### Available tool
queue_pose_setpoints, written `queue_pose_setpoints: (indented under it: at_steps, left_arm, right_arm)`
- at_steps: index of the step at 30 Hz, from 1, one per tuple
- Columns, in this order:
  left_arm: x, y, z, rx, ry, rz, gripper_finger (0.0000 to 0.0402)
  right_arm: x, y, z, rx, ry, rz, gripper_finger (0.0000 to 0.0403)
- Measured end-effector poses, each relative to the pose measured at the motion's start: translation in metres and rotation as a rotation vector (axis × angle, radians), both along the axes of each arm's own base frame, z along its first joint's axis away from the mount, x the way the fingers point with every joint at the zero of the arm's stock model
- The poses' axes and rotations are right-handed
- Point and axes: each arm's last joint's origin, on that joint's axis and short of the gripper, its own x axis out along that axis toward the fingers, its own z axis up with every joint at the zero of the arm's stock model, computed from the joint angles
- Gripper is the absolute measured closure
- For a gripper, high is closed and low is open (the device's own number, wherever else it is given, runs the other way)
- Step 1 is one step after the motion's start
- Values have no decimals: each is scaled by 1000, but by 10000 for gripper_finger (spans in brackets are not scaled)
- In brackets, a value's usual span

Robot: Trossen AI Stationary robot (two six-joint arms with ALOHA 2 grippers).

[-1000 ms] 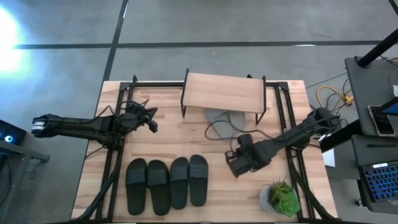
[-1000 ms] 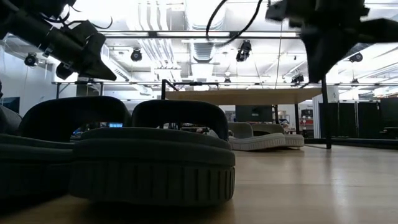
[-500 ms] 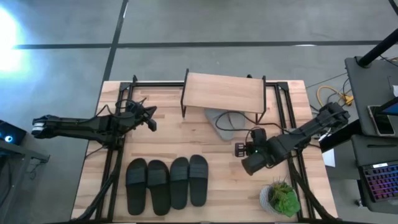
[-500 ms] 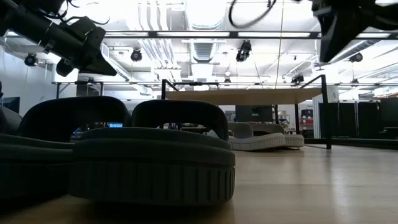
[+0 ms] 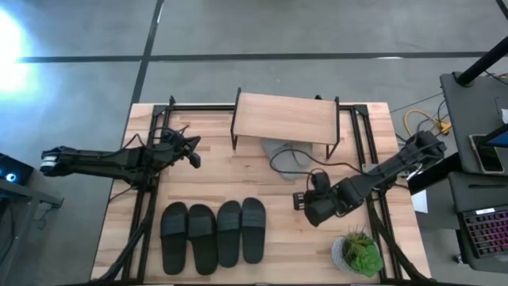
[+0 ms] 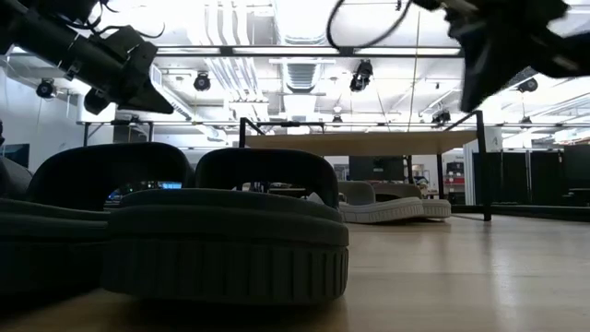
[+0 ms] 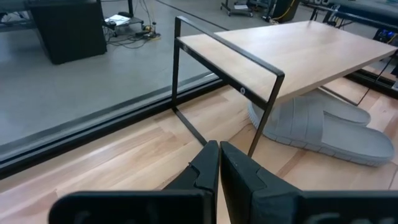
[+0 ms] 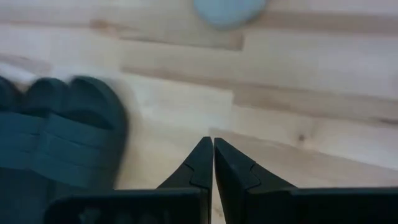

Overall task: Pick and place slides into the shelf
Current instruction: Move the gray slide under the shelf

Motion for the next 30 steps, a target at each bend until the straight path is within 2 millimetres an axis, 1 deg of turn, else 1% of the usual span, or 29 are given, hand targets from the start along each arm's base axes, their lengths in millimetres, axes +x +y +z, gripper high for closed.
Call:
queue_pose_setpoints:
  at_steps: [2,4,6,8,10,14,18,22,24,30]
  left_arm:
    - [0,0,0,0,3,-1,402]
    - [1,0,-1,0,6,0,402]
    - [1,0,-1,0,8,0,402]
    - [1,0,-2,0,16,0,402]
    - [2,0,-2,-1,18,0,402]
    - [3,0,-4,-1,30,0,402]
    - [5,0,-5,-1,39,1,402]
    - [7,0,-7,-2,53,1,402]
    - [7,0,-7,-2,56,0,402]
    - [8,0,-7,-2,56,1,402]
  right_arm:
    - [0,2,-11,25,28,15,394]
    - [0,4,-22,22,67,65,394]
    - [7,8,-31,12,78,134,394]
    - [10,9,-43,-27,128,188,394]
    - [16,9,-53,-90,167,234,394]
    - [34,2,-63,-151,221,311,394]
    - [50,-13,-72,-184,271,349,394]
    - [64,-32,-78,-189,262,361,394]
    - [70,-42,-78,-191,241,354,394]
    - [77,-70,-78,-230,270,388,394]
